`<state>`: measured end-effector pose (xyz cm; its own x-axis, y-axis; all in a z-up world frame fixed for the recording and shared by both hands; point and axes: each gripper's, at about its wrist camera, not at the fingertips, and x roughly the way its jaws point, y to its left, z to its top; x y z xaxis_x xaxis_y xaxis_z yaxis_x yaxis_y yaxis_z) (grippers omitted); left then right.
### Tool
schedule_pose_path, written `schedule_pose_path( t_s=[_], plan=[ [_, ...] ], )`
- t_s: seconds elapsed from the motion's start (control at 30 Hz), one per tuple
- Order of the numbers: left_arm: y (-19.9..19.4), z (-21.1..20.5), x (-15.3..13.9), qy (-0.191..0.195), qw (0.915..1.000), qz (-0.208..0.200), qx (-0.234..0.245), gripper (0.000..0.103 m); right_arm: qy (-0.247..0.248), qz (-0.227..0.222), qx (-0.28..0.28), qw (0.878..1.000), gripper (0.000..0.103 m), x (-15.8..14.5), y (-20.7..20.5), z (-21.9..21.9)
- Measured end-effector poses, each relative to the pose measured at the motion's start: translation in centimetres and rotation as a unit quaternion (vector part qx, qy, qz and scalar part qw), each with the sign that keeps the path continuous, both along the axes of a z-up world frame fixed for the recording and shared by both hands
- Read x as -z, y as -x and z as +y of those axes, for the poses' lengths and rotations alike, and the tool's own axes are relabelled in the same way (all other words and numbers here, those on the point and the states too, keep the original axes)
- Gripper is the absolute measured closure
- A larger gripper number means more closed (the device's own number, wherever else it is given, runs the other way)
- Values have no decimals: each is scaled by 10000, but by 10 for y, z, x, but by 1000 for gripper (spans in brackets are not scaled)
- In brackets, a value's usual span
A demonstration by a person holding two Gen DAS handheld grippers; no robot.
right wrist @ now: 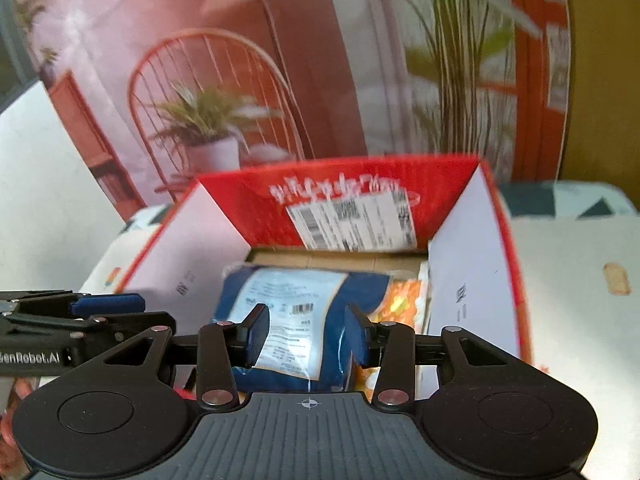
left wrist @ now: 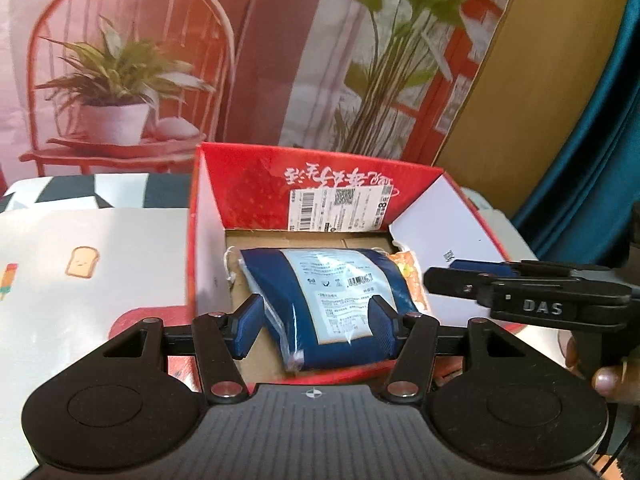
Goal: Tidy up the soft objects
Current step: 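Lower the blue bag into the box and open both grippers, then move both grippers to the black eye mask with green tinsel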
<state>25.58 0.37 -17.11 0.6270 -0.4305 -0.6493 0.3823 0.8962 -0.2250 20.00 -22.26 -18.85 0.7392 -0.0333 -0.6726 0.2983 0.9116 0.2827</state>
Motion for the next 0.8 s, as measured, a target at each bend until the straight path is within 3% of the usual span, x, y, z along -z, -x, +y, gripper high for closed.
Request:
schedule_pose_path(
  t_s=[0.37,0.8],
  plan=[
    [72,24,8,132,9997,15,-216,43,208,-537,-144,9982,63,-19,67,42],
    [113,35,56,205,9974,495,-474,43,191,-58,-338,9992,63,26,114,86]
  ],
)
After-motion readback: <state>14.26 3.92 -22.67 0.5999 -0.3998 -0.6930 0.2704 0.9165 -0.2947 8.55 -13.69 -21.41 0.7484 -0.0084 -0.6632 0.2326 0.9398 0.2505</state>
